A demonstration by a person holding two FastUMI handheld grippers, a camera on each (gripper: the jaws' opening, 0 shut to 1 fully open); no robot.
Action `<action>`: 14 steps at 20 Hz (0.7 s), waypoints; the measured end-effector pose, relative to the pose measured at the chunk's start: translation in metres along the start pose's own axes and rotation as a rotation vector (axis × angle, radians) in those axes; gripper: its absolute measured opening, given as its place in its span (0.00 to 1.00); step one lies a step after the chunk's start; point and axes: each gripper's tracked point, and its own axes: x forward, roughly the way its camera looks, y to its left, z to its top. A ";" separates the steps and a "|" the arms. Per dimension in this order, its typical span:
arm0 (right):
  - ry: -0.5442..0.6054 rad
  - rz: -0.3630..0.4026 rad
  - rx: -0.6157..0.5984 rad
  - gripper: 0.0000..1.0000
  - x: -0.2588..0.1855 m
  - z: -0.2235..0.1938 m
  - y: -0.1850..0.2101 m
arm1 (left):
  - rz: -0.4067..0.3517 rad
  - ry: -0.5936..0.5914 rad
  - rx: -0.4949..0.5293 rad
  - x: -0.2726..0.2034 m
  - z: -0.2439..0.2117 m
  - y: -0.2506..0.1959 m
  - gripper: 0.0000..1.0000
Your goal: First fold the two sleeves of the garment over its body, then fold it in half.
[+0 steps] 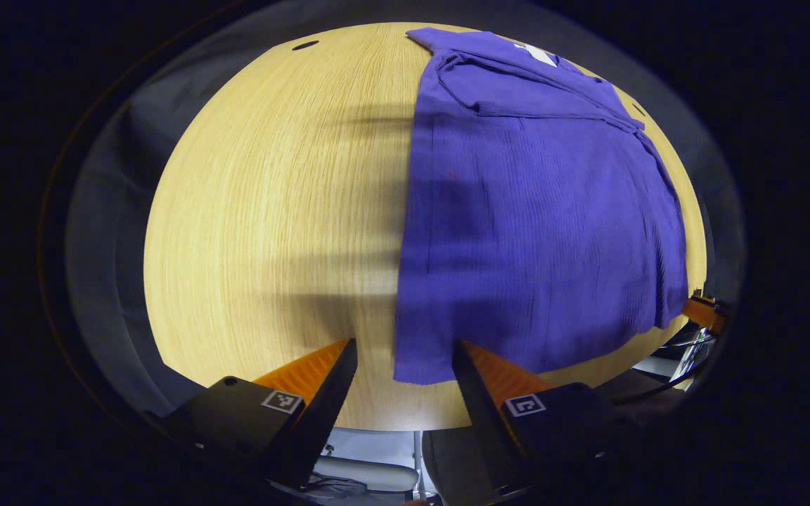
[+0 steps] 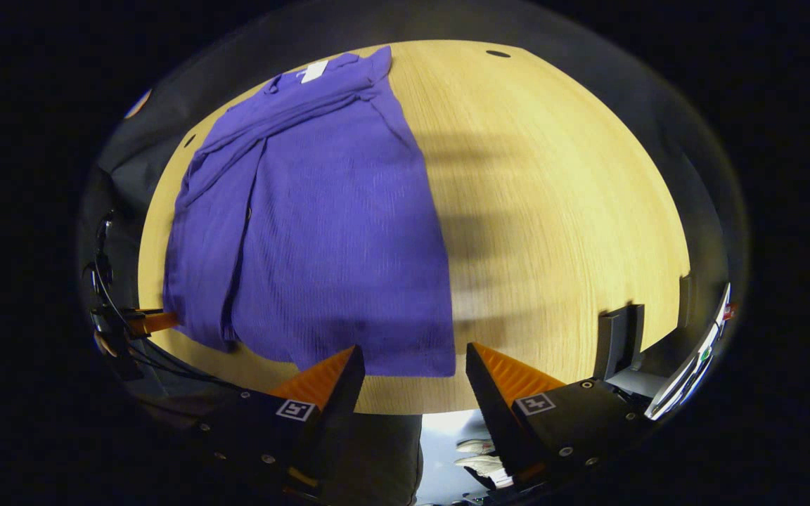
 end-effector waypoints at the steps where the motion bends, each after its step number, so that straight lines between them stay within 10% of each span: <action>1: 0.022 0.009 0.018 0.86 0.003 -0.005 0.002 | -0.003 0.005 0.008 0.002 0.002 0.001 0.86; 3: 0.062 0.022 0.053 0.88 0.011 -0.015 0.007 | -0.013 0.025 0.027 0.003 0.003 -0.003 0.80; 4: 0.085 0.018 0.063 0.72 0.013 -0.020 0.007 | -0.024 0.033 0.036 0.003 0.004 -0.007 0.78; 9: 0.051 0.019 0.116 0.44 0.016 -0.005 0.002 | -0.075 0.071 0.060 0.005 0.004 -0.024 0.18; 12: 0.043 0.051 0.161 0.12 0.014 0.001 0.004 | -0.098 0.074 0.041 0.004 0.003 -0.023 0.09; 14: 0.037 0.064 0.143 0.07 0.008 0.005 0.005 | -0.119 0.074 0.028 -0.003 0.007 -0.023 0.08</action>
